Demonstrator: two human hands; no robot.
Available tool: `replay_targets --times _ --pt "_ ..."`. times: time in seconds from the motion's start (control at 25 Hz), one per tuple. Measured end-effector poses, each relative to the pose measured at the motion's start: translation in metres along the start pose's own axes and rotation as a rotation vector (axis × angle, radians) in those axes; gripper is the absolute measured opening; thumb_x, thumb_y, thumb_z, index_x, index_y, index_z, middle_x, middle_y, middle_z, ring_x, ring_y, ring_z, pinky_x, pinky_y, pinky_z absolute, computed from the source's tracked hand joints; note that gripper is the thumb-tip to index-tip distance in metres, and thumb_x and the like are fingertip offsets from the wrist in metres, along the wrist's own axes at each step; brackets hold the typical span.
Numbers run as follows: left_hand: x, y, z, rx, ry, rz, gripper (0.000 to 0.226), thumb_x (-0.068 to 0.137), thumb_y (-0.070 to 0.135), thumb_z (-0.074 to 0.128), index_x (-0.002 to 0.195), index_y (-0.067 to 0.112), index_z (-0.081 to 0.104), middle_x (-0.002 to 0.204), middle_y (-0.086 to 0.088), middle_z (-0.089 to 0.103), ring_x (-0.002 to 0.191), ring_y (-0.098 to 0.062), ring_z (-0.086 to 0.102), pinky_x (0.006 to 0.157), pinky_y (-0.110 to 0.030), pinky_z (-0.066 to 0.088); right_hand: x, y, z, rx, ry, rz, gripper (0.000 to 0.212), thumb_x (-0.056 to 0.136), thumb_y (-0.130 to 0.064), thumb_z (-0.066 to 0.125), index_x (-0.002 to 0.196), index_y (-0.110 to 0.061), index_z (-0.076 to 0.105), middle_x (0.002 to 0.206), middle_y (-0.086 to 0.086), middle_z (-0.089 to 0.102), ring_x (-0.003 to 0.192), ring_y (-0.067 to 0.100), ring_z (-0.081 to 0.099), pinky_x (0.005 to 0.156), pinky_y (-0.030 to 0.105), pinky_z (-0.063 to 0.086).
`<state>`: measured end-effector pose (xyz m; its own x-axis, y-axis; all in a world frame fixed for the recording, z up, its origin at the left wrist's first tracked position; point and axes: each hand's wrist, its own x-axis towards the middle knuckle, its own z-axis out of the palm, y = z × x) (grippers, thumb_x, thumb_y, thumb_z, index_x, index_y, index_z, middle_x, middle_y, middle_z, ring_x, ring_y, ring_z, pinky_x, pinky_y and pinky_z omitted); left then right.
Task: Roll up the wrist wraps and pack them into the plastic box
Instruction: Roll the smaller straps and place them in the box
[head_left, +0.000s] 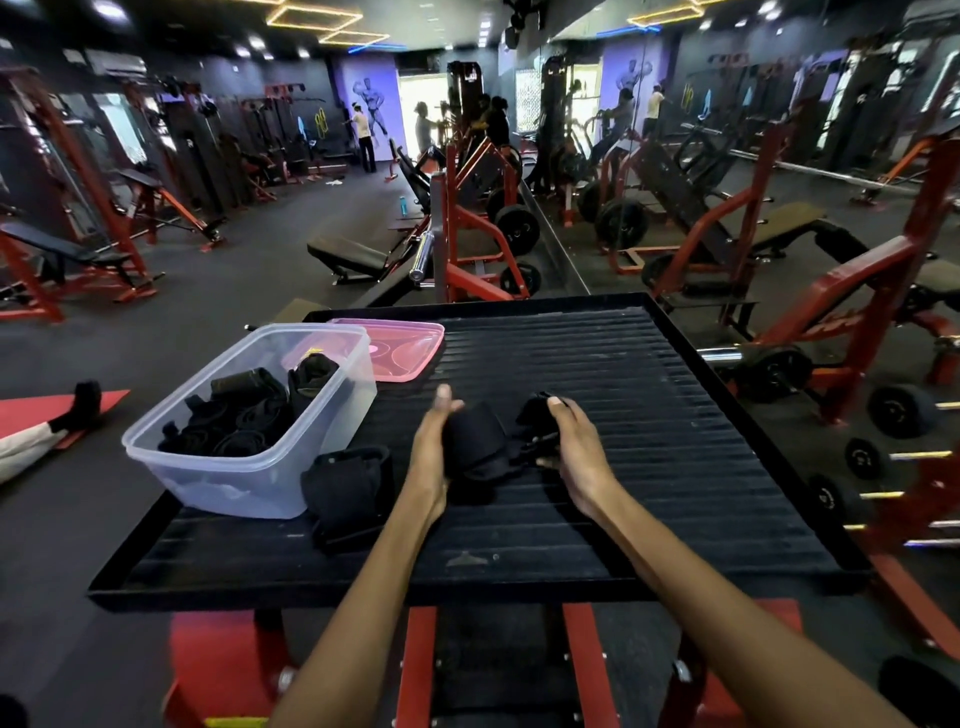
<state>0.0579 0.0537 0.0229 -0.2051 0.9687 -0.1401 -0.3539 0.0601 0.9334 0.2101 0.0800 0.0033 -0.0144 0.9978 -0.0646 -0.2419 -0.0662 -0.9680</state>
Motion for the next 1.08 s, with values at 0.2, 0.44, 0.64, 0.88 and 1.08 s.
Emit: replay_targets --times 0.2,0.44,0.64,0.88,1.08 --pt "-0.023 -0.018 0.008 0.404 0.099 0.195 0.080 0.066 0.026 0.083 0.131 0.028 0.037 0.114 0.006 0.053 0.103 -0.003 0.053 0.091 -0.021 0.037 -0.004 0.010 0.000 -0.258 0.077 -0.342 0.024 0.100 -0.026 0.041 0.114 -0.015 0.058 0.111 0.006 0.064 0.102 0.018 0.059 0.092 0.032 0.045" --pt "-0.011 -0.017 -0.011 0.709 -0.302 0.213 0.096 0.061 0.024 0.082 0.141 0.030 0.029 0.134 0.004 0.046 0.123 -0.007 0.044 0.095 -0.007 0.033 -0.012 0.012 -0.001 -0.465 -0.052 -0.652 0.035 0.097 -0.031 0.041 0.113 -0.006 0.060 0.111 -0.001 0.060 0.107 0.005 0.055 0.094 0.018 0.041" --pt "-0.010 -0.014 -0.012 0.844 -0.408 0.210 0.101 0.068 0.012 0.077 0.148 0.028 0.018 0.140 0.001 0.045 0.128 -0.009 0.043 0.101 -0.016 0.031 -0.013 0.014 -0.001 -0.610 -0.084 -0.847 0.046 0.097 -0.042 0.036 0.110 -0.006 0.061 0.111 -0.004 0.057 0.104 0.021 0.054 0.093 0.035 0.043" --pt "-0.002 -0.003 -0.010 0.972 -0.547 0.171 0.107 0.064 0.022 0.077 0.148 0.033 0.010 0.149 -0.001 0.035 0.137 -0.011 0.034 0.113 -0.028 0.031 -0.016 0.013 -0.005 -0.720 -0.101 -0.909 0.039 0.099 -0.042 0.033 0.109 -0.014 0.059 0.108 -0.006 0.058 0.097 0.017 0.052 0.089 0.038 0.041" --pt "0.003 -0.003 -0.010 1.007 -0.665 0.150 0.110 0.060 0.026 0.076 0.149 0.029 0.011 0.146 0.007 0.036 0.133 -0.004 0.035 0.109 -0.022 0.032 -0.021 0.010 -0.005 -0.872 -0.149 -1.051 0.030 0.099 -0.038 0.035 0.106 -0.018 0.056 0.109 -0.007 0.058 0.093 0.017 0.048 0.083 0.028 0.032"
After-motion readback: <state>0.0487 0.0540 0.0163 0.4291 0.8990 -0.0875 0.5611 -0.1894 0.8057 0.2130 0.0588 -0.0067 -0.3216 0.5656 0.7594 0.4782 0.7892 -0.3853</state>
